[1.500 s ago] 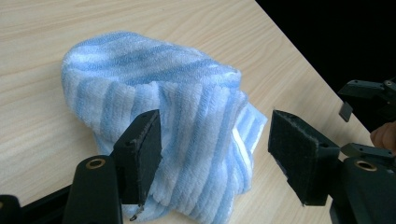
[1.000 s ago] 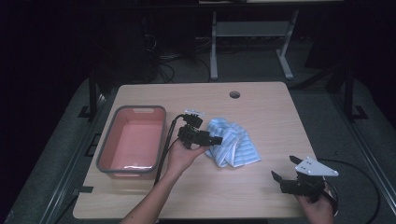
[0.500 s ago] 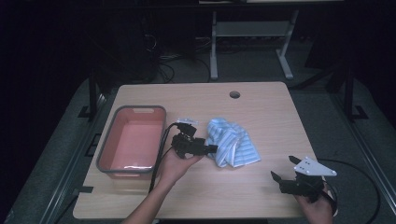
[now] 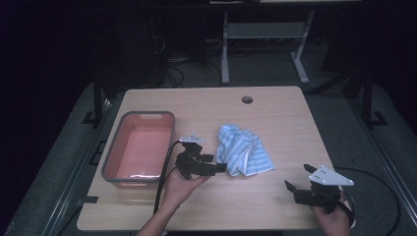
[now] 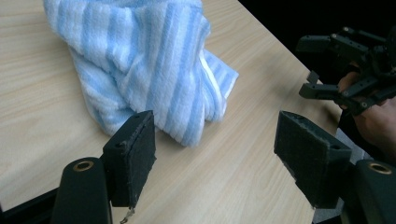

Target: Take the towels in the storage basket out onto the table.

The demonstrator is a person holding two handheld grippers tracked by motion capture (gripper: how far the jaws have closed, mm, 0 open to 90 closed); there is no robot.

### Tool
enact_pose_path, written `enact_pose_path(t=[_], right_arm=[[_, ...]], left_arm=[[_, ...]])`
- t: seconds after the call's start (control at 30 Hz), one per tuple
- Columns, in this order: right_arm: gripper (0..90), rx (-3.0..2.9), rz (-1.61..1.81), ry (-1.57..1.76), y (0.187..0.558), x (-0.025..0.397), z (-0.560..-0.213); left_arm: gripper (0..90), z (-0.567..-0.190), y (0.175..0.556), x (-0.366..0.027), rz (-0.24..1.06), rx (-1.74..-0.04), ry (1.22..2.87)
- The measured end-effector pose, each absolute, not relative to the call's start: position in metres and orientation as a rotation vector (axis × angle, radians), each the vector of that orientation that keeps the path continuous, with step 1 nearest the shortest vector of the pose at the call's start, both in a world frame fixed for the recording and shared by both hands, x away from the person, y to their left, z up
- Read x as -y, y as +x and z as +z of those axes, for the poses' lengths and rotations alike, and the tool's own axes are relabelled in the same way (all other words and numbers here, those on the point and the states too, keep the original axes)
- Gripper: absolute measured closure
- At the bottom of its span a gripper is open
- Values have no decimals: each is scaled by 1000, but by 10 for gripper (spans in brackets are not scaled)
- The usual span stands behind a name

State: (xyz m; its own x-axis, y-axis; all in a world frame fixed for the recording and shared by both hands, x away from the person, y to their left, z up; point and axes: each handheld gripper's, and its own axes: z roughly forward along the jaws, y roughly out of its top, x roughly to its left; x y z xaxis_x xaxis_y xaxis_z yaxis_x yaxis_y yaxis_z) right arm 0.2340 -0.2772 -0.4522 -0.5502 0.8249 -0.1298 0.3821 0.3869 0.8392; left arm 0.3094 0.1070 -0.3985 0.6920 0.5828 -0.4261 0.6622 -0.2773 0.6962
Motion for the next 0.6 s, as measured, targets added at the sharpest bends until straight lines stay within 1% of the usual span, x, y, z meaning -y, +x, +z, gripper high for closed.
enact_pose_path(t=[0.47, 0.6], right_arm=[[141, -2120, 1060, 1036, 234, 275, -455], [140, -2113, 1061, 1031, 232, 276, -456]], left_arm=[[280, -412, 280, -120, -108, -945, 1958], [279, -414, 278, -119, -92, -945, 1961]])
